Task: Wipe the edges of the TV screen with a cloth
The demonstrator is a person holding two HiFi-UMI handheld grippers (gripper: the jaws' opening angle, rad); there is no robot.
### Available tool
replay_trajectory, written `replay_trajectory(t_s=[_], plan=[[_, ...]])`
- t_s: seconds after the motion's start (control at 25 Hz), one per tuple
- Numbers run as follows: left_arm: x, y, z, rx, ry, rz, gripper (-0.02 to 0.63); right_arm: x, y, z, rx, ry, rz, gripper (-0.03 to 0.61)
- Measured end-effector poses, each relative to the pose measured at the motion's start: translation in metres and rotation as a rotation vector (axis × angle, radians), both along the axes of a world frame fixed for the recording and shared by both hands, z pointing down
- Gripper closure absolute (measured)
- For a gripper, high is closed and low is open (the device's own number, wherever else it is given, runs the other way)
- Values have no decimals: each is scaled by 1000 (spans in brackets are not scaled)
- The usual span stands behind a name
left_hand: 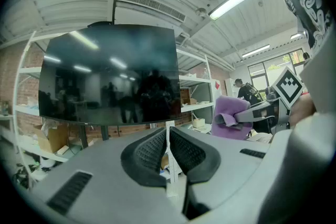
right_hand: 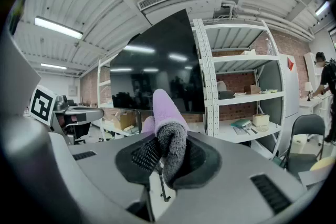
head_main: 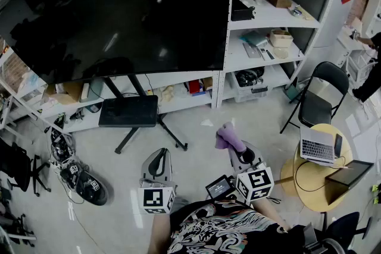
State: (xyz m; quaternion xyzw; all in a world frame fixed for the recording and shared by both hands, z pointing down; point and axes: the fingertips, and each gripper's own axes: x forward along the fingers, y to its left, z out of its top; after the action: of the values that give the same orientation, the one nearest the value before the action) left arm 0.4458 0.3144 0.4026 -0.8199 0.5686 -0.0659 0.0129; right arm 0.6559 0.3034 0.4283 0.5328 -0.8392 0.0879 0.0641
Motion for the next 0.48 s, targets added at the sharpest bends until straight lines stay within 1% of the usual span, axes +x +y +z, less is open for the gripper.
replay_trajectory(t_s=[0.2,0.48], plan=[[0,-4,-1,23,-8,-24,581,7,-6,-1,18,-3,13,491],[5,-7,-4,31,-26,-40,581,17,-10,-1,18,-5,25,491]])
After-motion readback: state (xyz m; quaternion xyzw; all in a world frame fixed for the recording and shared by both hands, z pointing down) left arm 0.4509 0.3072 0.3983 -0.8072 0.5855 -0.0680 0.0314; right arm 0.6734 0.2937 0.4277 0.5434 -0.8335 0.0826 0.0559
